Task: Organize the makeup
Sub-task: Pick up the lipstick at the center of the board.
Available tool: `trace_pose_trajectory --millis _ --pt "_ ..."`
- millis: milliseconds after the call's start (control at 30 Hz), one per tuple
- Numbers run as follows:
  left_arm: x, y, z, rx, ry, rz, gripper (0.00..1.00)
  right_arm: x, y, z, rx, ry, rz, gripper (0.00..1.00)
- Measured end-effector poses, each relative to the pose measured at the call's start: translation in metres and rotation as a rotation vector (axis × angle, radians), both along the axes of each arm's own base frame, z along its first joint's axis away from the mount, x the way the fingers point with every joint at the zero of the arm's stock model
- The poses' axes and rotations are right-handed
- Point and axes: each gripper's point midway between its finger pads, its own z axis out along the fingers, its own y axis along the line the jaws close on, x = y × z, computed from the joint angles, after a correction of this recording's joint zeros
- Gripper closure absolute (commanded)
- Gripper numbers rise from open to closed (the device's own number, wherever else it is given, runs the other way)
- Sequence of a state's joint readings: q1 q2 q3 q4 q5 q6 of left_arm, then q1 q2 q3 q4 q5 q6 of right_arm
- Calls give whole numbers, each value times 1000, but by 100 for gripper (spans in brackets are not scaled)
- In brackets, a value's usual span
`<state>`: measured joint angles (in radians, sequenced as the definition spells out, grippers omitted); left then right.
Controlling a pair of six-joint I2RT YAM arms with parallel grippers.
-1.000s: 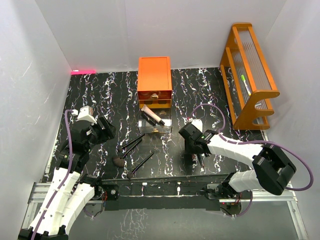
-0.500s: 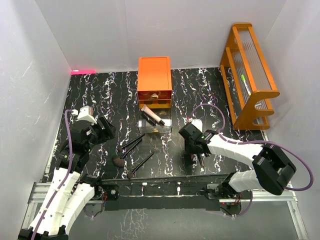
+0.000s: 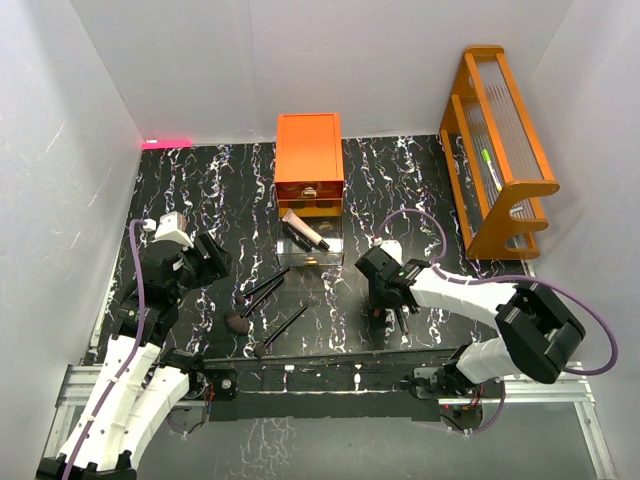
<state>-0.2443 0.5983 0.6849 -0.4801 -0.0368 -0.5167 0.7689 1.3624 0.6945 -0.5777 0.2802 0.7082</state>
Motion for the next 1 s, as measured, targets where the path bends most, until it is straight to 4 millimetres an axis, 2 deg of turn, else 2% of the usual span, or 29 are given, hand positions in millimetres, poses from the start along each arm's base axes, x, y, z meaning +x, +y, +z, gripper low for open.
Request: trace_pose_trajectory --millis 167,433,567,667,867,1000 --pt "0 0 0 0 0 0 29 2 2 -5 -6 9 3 73" --pt "0 0 1 -1 -5 0 29 6 6 -4 3 1 1 83" --pt "0 0 1 -1 -6 0 29 8 5 4 -1 -4 3 86" --pt "0 0 2 -2 -7 0 29 18 12 31 21 -55 13 88" --pt "0 0 2 -2 -7 0 29 56 36 127 129 -263 56 89" --pt "-1 0 2 -2 -9 0 29 71 47 174 162 -355 104 89"
